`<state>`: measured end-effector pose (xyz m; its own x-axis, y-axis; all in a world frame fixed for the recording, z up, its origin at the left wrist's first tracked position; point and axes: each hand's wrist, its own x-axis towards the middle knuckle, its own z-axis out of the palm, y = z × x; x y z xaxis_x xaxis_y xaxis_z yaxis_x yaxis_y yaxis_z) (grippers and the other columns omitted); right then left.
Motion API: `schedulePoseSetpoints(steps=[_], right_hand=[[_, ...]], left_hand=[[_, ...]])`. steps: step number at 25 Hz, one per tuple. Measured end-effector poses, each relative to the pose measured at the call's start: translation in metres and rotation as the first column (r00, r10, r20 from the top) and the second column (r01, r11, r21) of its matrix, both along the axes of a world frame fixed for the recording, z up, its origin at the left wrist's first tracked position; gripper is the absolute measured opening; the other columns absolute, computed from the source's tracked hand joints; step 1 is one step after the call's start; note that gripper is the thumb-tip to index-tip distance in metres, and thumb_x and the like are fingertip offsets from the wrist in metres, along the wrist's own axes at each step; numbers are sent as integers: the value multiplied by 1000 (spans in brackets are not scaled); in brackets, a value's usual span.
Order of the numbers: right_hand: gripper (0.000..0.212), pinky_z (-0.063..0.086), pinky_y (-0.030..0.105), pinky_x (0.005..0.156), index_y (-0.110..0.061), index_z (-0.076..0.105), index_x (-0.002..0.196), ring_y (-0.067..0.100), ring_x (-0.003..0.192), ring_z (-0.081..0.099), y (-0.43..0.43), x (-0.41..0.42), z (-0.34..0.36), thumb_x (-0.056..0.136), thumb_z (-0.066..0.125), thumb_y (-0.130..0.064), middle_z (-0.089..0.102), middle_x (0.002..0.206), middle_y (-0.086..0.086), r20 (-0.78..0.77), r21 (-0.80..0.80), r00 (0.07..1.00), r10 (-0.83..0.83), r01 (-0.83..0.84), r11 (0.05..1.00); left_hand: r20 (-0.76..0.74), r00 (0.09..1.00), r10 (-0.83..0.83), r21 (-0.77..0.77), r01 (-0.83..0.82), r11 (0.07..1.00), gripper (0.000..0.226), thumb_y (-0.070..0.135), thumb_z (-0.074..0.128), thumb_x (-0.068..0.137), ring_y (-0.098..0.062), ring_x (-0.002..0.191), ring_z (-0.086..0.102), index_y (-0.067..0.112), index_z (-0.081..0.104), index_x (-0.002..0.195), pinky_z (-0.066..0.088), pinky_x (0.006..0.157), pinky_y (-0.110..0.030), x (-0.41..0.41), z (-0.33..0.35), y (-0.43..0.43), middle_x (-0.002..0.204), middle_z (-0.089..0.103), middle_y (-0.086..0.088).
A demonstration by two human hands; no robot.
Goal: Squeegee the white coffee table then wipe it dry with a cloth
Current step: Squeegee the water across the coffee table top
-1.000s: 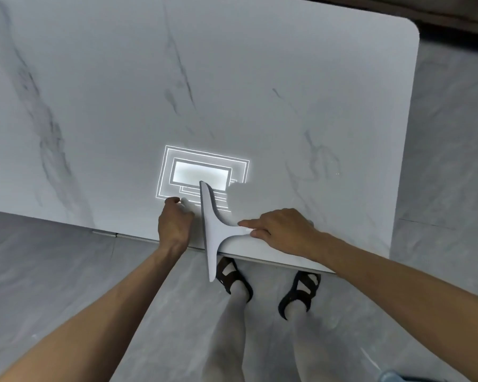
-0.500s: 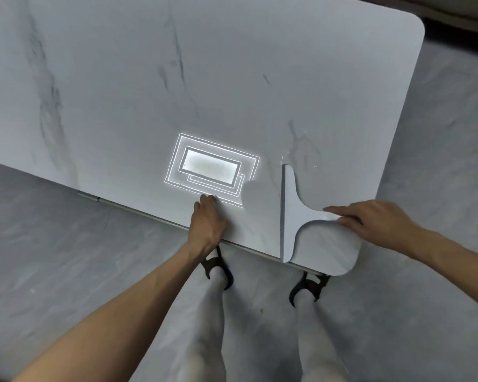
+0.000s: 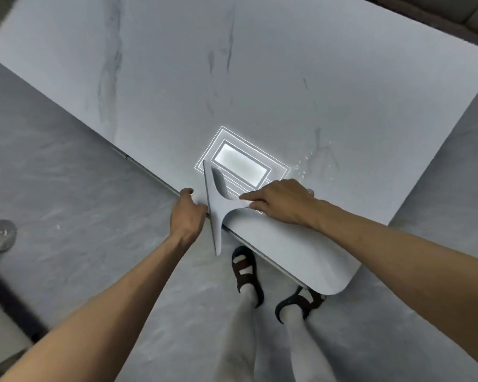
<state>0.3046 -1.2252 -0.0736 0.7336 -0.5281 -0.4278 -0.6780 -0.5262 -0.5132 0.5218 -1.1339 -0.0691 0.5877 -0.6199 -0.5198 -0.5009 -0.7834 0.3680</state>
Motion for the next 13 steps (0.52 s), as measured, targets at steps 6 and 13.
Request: schedulePoseSetpoints(steps=[6,13], right_hand=[[37,37,35,76,-48,47,133,27,114,57,-32,93,-25,99,35,-46,65,125,-2,-1,-69,1000,28,-28,997],[37,47,37,83,-52,46,131,25,104,62,-12,-57,-3,98,33,-44,69,116,-9,-131,-74,926,-354,347,935]], left_hand=[[42,999,34,-33,-33,999,54,23,56,87,-34,112,57,10,41,138,37,80,-28,35,-15,-2,126,60,-13],[-112,983,-144,66,152,986,62,13,50,82,-32,104,59,15,35,142,41,73,-29,-4,-23,-12,130,58,-15]])
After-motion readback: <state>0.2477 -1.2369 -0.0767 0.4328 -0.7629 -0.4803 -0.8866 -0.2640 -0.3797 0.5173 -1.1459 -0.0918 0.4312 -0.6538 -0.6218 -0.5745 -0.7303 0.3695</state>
